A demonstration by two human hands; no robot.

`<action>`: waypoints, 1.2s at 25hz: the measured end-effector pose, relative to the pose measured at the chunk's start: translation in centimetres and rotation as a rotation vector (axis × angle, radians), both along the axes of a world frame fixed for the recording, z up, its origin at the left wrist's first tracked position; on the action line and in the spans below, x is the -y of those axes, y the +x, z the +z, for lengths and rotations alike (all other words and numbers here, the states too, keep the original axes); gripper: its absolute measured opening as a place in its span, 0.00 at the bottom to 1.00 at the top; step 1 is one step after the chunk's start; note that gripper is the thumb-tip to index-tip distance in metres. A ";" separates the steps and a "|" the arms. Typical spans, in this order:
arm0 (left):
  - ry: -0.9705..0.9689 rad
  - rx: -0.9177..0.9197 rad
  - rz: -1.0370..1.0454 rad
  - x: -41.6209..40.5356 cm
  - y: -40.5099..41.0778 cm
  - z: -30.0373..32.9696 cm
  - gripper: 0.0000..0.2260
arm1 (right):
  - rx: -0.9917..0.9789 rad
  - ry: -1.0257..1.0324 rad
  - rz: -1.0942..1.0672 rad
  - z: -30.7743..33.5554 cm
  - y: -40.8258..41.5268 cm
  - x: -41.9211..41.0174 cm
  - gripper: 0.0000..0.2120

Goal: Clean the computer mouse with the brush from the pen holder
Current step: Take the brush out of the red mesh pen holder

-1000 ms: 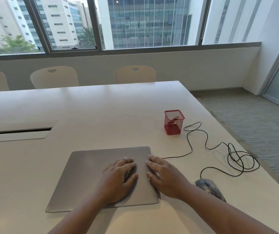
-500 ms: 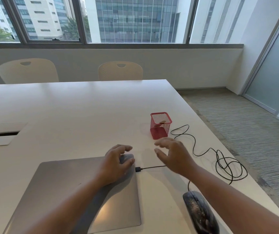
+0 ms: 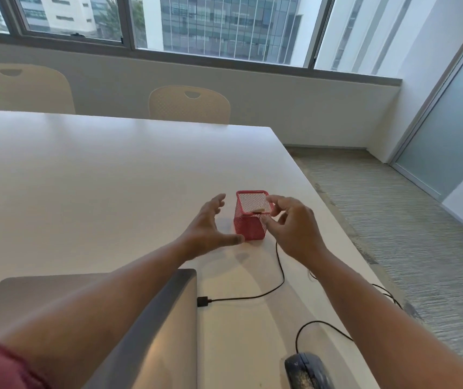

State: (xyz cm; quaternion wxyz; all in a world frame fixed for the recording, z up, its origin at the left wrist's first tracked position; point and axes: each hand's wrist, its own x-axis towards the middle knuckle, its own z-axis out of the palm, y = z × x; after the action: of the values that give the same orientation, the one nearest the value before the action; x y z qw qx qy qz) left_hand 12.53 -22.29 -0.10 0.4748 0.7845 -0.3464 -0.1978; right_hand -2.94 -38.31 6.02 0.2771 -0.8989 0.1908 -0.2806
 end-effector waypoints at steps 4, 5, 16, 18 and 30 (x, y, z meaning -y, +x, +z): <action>-0.033 -0.007 -0.042 2.5 1.4 -0.5 0.56 | -0.030 0.019 0.055 -0.2 1.4 0.8 0.20; -0.036 -0.011 -0.047 2.9 1.7 -0.6 0.56 | -0.037 0.010 0.070 -0.3 1.7 1.0 0.20; -0.164 -0.133 -0.121 4.0 2.0 -1.7 0.35 | -0.063 0.034 0.085 -0.8 2.2 1.5 0.09; -0.162 -0.146 -0.120 4.0 2.0 -1.7 0.35 | -0.061 0.043 0.088 -0.8 2.2 1.5 0.09; -0.166 -0.188 -0.132 4.2 2.0 -1.9 0.31 | 0.263 0.127 0.116 1.9 -0.8 1.7 0.09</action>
State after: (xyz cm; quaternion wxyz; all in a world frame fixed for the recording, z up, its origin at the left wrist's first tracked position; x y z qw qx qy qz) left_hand 14.52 -26.48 -2.01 0.5543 0.6961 -0.3663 -0.2720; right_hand -3.78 -39.96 7.89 0.3719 -0.8444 0.1181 -0.3670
